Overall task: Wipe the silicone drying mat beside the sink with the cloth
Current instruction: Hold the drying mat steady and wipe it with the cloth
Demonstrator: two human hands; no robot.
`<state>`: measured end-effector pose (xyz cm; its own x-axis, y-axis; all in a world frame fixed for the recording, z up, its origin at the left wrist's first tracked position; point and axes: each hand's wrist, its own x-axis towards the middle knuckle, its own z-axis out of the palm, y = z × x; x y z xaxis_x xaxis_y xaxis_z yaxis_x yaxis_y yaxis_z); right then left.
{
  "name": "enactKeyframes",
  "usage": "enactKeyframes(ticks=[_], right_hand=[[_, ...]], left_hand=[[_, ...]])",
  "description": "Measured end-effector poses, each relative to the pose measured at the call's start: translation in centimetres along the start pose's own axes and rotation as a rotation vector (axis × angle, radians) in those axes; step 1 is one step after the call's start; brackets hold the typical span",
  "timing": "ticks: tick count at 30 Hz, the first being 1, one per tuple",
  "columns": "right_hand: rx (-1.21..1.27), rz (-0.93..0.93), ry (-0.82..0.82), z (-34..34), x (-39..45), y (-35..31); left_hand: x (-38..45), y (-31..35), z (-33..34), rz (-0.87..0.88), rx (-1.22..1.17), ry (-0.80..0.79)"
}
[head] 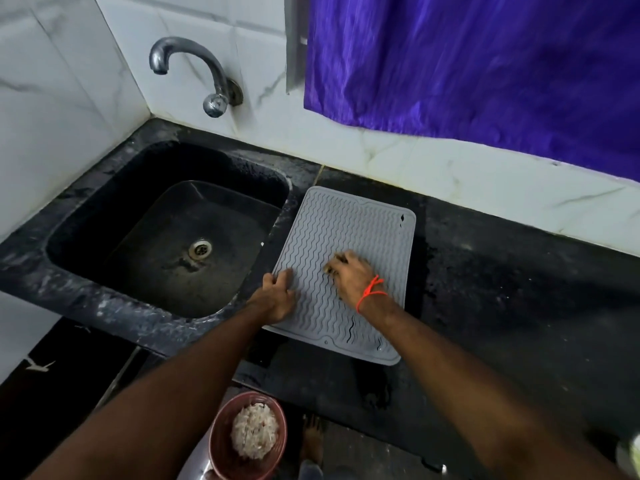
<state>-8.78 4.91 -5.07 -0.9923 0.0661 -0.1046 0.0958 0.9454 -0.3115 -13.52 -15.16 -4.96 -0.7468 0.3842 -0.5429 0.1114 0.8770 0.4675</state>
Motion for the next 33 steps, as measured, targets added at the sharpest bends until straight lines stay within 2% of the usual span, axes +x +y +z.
enactKeyframes(ticks=[10,14,17,18,20,22,24,28,33], right_hand=[[0.008,-0.058,0.01,2.9,-10.3,-5.1],[0.008,-0.06,-0.105,3.0,-11.1,-5.7],[0.268,0.051,-0.286,0.0,-8.5,-4.8],[0.372,0.109,-0.279,-1.1,-7.4,-4.5],[0.475,0.163,-0.128,-2.5,-4.6,-4.2],[0.411,0.175,0.014,-2.8,-1.9,-4.2],[0.271,0.153,0.072,-2.0,-0.1,-4.7],[0.044,0.088,0.02,2.1,-0.6,-7.4],[-0.043,0.001,0.02,4.5,-4.1,-9.2]], left_hand=[[-0.5,-1.5,-0.2,0.051,-0.07,-0.041],[-0.5,-1.8,0.0,0.057,-0.112,-0.038],[-0.6,-1.7,-0.1,0.031,-0.208,-0.037],[-0.5,-1.5,-0.3,0.015,-0.249,-0.031],[-0.4,-1.2,-0.7,-0.021,-0.326,-0.009],[-0.2,-0.9,-0.9,-0.068,-0.401,0.006],[0.0,-0.8,-0.8,-0.123,-0.484,0.023],[0.4,-1.0,-0.2,-0.17,-0.52,0.081],[0.5,-1.2,-0.1,-0.168,-0.538,0.098]])
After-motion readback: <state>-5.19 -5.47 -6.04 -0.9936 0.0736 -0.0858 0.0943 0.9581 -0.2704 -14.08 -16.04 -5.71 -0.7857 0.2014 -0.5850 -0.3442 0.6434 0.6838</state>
